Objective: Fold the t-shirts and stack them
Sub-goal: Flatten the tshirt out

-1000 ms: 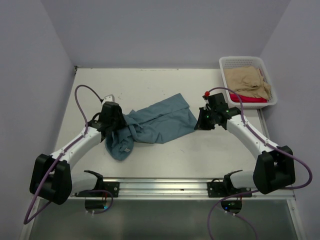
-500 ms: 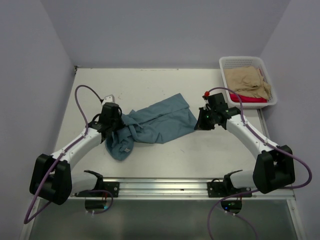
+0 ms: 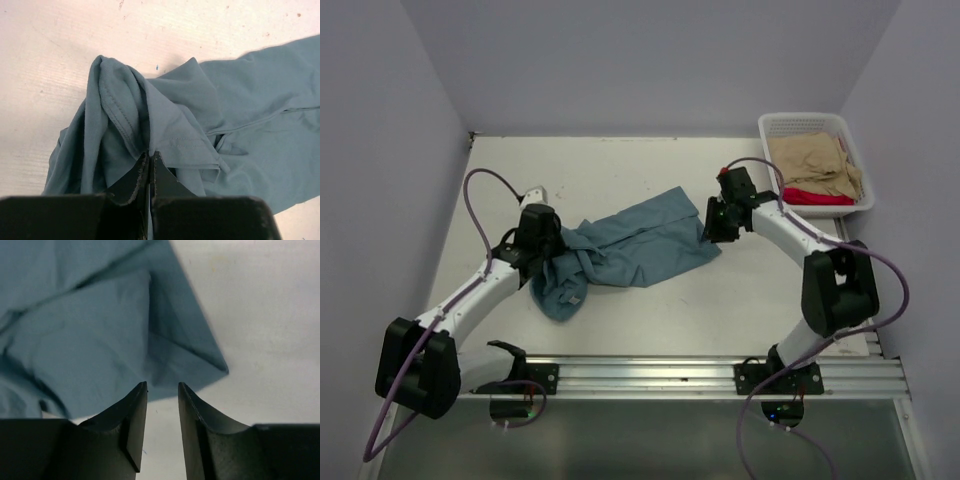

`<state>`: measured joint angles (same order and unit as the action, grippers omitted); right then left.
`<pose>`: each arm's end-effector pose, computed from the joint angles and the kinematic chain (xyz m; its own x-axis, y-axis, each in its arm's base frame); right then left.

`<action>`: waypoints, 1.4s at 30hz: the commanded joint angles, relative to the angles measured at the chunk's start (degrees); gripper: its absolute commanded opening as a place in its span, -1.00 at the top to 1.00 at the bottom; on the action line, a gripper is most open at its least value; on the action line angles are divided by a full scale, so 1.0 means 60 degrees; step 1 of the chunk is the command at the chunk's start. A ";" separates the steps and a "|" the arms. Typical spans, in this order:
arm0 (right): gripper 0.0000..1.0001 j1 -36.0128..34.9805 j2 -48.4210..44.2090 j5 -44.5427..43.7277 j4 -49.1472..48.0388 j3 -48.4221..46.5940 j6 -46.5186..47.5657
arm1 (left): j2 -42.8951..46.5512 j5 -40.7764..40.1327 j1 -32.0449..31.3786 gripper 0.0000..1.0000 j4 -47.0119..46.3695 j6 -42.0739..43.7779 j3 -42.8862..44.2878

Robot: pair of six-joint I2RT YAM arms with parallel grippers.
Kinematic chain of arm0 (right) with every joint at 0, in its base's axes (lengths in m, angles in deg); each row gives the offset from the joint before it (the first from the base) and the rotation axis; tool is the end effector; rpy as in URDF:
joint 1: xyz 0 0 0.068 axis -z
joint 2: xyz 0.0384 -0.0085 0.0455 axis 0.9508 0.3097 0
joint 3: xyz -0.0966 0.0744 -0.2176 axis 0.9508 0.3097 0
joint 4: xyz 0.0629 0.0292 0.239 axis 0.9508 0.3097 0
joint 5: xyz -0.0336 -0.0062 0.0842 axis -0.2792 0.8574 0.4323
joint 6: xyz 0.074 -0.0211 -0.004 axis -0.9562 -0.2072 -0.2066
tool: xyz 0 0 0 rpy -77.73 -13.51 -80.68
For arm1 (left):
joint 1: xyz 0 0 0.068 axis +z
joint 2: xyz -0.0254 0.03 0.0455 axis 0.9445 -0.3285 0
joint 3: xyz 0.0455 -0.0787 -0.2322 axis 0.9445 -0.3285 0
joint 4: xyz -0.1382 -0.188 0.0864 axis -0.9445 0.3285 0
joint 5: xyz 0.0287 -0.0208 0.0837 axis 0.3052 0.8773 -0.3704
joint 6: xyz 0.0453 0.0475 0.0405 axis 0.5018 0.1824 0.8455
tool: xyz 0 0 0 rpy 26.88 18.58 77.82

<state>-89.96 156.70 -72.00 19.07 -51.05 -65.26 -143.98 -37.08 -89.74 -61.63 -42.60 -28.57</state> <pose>0.3099 0.1065 0.1756 -0.8955 0.1555 -0.4171 0.0382 0.9604 0.2760 0.2555 -0.0726 0.1859 -0.6182 -0.3844 -0.6856 -0.2363 0.9228 -0.3043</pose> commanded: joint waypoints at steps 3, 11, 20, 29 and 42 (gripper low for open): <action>0.11 -0.0032 0.1735 -0.0763 -0.0698 -0.2215 -0.0086 | 0.0666 -0.0108 -0.0201 1.00 0.0105 0.0216 0.0703; 0.10 -0.0047 0.4269 -0.1246 -0.0289 -0.4750 -0.0057 | 0.0901 -0.0123 -0.0260 1.00 0.0355 0.0231 0.0689; 0.15 -0.0003 0.5399 -0.1598 -0.0245 -0.5455 -0.0101 | 0.1047 -0.0094 -0.0260 1.00 0.0399 0.0216 0.0616; 0.44 0.0070 0.5707 -0.1584 -0.0303 -0.5587 -0.0203 | 0.1092 -0.0050 -0.0260 1.00 0.0414 0.0201 0.0601; 1.00 0.0099 0.4391 -0.1670 -0.0318 -0.4914 -0.0057 | 0.1208 -0.0005 -0.0275 1.00 0.0457 0.0303 0.0718</action>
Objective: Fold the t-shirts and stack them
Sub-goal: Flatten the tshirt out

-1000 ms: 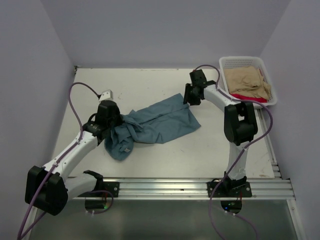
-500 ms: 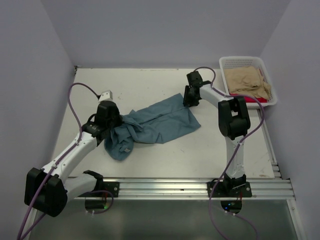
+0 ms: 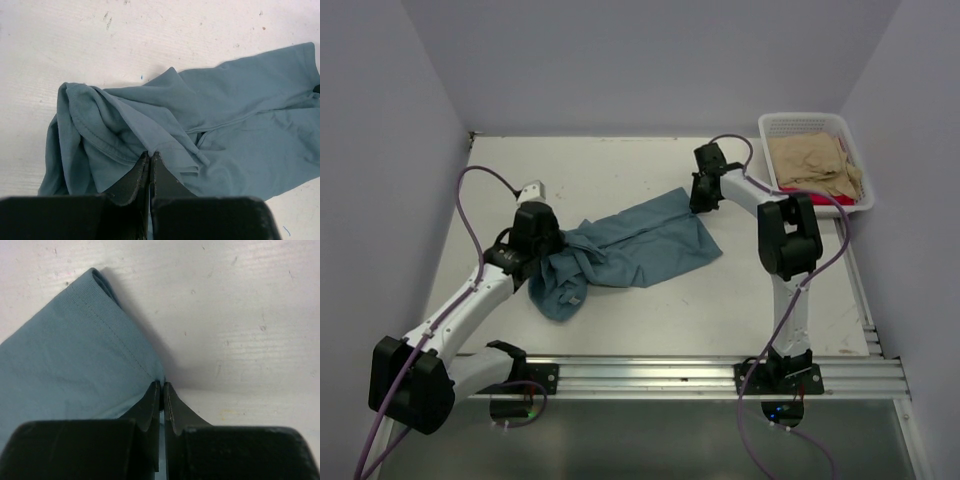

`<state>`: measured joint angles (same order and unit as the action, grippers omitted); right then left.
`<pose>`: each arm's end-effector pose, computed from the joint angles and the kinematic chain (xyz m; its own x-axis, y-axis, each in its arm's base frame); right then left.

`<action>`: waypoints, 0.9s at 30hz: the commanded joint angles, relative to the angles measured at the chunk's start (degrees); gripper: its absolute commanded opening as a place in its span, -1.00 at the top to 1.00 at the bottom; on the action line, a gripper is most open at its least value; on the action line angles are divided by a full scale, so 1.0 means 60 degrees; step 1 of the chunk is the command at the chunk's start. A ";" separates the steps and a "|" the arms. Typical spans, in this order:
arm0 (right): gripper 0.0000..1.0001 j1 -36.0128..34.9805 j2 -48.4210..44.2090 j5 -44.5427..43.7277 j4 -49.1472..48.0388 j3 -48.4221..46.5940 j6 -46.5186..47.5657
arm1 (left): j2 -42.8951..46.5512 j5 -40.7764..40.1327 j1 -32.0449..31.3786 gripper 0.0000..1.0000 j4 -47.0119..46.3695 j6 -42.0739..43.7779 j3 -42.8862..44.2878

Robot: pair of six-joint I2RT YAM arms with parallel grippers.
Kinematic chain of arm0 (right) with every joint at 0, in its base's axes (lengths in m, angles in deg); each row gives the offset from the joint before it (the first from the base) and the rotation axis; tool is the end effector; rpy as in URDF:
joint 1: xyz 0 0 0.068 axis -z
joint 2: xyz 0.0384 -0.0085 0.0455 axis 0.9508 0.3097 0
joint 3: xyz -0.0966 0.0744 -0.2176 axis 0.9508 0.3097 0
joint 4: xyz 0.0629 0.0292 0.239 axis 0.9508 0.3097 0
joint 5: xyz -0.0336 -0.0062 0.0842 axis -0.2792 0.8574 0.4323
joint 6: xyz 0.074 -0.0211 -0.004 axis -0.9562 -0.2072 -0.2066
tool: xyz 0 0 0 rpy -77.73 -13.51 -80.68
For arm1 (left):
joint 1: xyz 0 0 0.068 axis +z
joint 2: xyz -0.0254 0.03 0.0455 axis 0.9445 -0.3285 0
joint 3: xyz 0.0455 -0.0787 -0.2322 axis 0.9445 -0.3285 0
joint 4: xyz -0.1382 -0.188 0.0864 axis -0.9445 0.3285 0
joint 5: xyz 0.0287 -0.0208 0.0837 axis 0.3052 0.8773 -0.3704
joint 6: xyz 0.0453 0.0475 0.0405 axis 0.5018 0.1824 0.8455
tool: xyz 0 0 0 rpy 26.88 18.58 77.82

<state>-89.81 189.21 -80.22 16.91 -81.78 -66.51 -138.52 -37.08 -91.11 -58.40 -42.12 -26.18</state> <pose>0.4338 0.1356 0.1278 -0.8611 0.1901 -0.4716 0.1192 0.9771 0.1763 0.2462 -0.0759 0.2172 -0.5755 -0.3815 -0.7233 -0.1848 0.9223 -0.3394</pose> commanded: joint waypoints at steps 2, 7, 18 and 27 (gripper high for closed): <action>1.00 0.0074 -0.1668 -0.0462 0.0057 0.0427 0.0267 | 0.0443 -0.0049 -0.0031 1.00 -0.0096 0.0326 0.0394; 1.00 0.0089 -0.2667 -0.1004 0.0291 0.0502 0.0677 | 0.0547 -0.0269 -0.0031 1.00 0.0006 0.0648 0.0863; 1.00 0.0074 -0.2464 -0.1049 0.0805 0.0120 0.0956 | 0.0356 -0.0167 -0.0031 1.00 -0.0038 0.0663 0.0878; 1.00 0.0088 -0.1497 -0.0653 0.0732 -0.0158 0.0854 | 0.0430 -0.0299 -0.0031 1.00 0.0080 0.0678 0.0834</action>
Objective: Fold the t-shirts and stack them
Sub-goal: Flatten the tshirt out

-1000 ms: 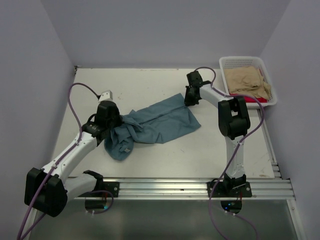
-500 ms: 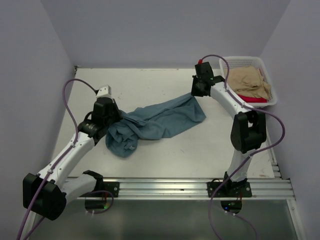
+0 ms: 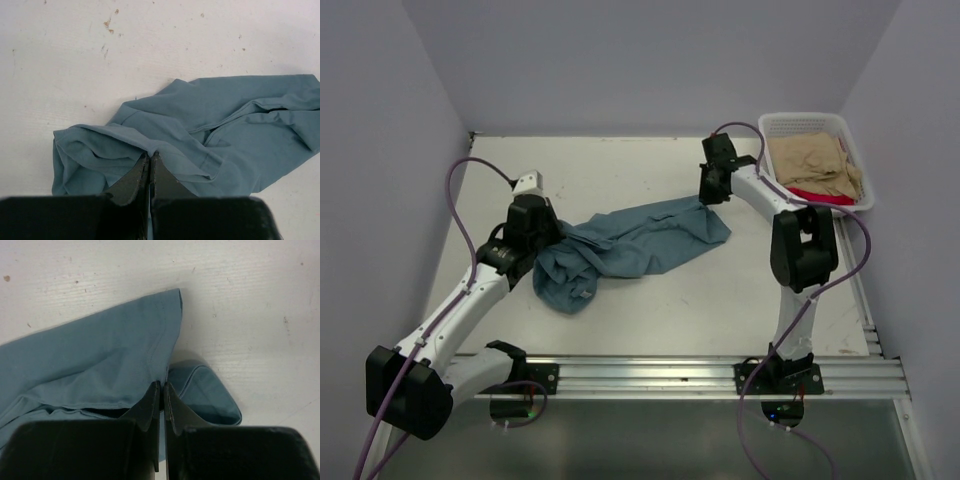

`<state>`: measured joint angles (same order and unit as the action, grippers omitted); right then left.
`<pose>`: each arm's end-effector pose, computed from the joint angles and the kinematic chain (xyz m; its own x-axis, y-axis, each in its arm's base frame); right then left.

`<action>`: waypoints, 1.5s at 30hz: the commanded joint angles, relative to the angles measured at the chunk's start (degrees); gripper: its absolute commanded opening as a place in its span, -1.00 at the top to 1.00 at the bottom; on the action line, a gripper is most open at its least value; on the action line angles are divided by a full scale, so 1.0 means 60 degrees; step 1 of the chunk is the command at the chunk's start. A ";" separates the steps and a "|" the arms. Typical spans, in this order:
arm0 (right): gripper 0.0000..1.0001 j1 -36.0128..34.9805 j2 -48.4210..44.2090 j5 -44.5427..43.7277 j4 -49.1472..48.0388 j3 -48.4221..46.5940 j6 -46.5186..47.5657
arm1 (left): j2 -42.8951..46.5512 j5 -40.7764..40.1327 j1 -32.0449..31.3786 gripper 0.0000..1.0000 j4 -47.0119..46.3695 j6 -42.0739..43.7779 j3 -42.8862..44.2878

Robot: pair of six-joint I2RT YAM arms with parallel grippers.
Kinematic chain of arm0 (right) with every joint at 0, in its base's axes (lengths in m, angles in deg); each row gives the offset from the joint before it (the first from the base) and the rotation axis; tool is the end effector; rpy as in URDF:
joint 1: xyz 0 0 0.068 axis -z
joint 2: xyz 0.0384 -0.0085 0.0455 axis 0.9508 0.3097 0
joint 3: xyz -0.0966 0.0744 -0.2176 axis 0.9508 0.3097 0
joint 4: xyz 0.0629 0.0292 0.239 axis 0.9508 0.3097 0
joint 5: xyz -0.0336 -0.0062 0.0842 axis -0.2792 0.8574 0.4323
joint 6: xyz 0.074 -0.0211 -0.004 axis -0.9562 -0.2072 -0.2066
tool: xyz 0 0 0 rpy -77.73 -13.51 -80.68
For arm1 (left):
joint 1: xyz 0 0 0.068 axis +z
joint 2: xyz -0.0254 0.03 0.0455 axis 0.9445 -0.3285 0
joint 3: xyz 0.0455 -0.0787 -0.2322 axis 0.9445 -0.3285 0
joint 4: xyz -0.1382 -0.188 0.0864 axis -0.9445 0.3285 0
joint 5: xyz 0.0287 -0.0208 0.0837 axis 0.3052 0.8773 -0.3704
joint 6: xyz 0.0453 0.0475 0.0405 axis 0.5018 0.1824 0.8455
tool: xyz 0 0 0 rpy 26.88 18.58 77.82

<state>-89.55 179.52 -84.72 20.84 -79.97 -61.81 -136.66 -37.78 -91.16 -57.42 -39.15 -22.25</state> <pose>0.4160 0.1225 0.1853 -0.8175 0.1261 -0.5619 0.0838 0.9914 0.1006 0.2473 -0.0757 0.2472 -0.5196 -0.3552 -0.7771 -0.1374 0.9324 -0.3344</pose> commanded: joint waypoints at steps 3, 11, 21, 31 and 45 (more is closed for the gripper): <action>1.00 0.0030 0.0278 0.0112 0.0076 -0.0533 0.0056 | 0.0105 -0.0182 -0.0023 1.00 -0.0099 0.0153 0.0164; 0.86 0.0030 0.0601 0.0243 0.0046 -0.0680 0.0056 | 0.0091 -0.0138 -0.0023 1.00 -0.0084 0.0139 0.0164; 0.73 0.0030 0.0659 0.0302 -0.0012 -0.0665 0.0027 | 0.0091 -0.0138 -0.0023 1.00 -0.0084 0.0124 0.0120; 0.67 0.0030 0.0425 0.0142 0.0091 -0.0549 0.0041 | 0.0091 -0.0050 -0.0023 1.00 -0.0114 0.0080 0.0105; 0.54 0.0030 0.0337 0.0083 0.0164 -0.0505 0.0071 | 0.0105 0.0008 -0.0023 1.00 -0.0157 0.0051 0.0047</action>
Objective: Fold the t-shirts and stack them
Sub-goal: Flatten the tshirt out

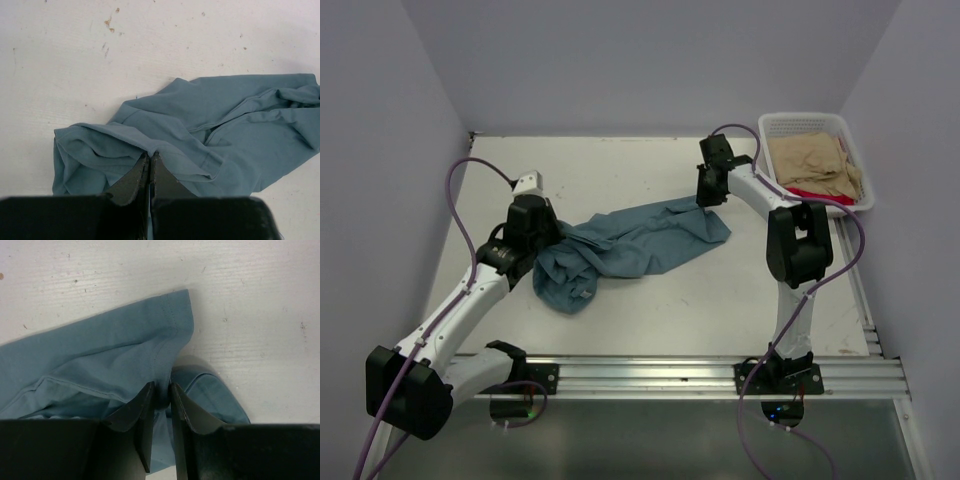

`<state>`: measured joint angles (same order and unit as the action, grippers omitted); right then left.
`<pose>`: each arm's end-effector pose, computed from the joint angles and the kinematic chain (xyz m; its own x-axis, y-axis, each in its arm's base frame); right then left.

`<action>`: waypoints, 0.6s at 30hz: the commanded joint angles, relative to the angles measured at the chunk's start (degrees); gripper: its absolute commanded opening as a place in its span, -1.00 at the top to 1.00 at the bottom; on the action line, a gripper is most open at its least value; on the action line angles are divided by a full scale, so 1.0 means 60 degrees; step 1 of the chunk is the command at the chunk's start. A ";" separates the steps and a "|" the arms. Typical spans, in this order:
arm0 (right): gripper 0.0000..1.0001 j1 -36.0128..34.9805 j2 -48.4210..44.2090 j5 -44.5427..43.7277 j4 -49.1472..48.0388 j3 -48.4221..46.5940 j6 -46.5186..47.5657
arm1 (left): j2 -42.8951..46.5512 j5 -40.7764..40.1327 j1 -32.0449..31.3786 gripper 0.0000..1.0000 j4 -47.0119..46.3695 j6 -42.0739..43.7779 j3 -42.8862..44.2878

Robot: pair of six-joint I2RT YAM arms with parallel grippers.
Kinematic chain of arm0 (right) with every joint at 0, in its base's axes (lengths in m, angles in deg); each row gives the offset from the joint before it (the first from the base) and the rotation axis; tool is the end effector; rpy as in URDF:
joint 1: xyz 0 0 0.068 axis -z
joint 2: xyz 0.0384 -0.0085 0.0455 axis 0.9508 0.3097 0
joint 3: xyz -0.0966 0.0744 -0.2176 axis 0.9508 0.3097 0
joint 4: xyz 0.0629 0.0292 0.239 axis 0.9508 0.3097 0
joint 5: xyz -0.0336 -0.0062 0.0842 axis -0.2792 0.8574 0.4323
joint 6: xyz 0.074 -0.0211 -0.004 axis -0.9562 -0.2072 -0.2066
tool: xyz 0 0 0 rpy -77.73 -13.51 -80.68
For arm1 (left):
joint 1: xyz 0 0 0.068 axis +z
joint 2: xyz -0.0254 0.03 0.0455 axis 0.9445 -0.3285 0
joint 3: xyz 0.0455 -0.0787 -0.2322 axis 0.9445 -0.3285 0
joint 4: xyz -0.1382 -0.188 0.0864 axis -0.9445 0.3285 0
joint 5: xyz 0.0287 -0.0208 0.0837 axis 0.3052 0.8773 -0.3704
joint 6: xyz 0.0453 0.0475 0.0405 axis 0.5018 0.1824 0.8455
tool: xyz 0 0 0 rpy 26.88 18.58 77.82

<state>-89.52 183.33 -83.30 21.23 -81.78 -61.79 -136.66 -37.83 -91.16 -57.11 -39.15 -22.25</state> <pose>0.4235 0.1263 0.1667 -0.8441 0.1190 -0.5228 0.0754 0.9917 0.1040 0.2470 -0.0755 0.2466 -0.5232 -0.3538 -0.7753 -0.1397 0.9330 -0.3315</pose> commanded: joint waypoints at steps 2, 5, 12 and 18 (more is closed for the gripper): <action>0.54 0.0027 -0.0384 -0.0183 0.0098 -0.0173 0.0067 | 0.0076 0.0030 -0.0023 1.00 -0.0223 0.0051 0.0046; 0.55 0.0027 -0.0443 -0.0213 0.0113 -0.0129 0.0082 | 0.0062 0.0030 -0.0023 1.00 -0.0238 0.0036 0.0032; 0.56 0.0027 -0.0706 -0.0271 0.0127 0.0120 0.0081 | 0.0047 0.0104 -0.0023 1.00 -0.0267 0.0021 0.0017; 0.56 0.0027 -0.0970 -0.0374 0.0084 0.0325 0.0082 | 0.0062 0.0133 -0.0023 1.00 -0.0282 0.0021 0.0017</action>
<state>-89.52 181.56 -83.80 21.85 -80.25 -61.79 -136.66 -37.45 -91.16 -57.13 -39.17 -22.25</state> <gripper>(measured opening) 0.218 0.013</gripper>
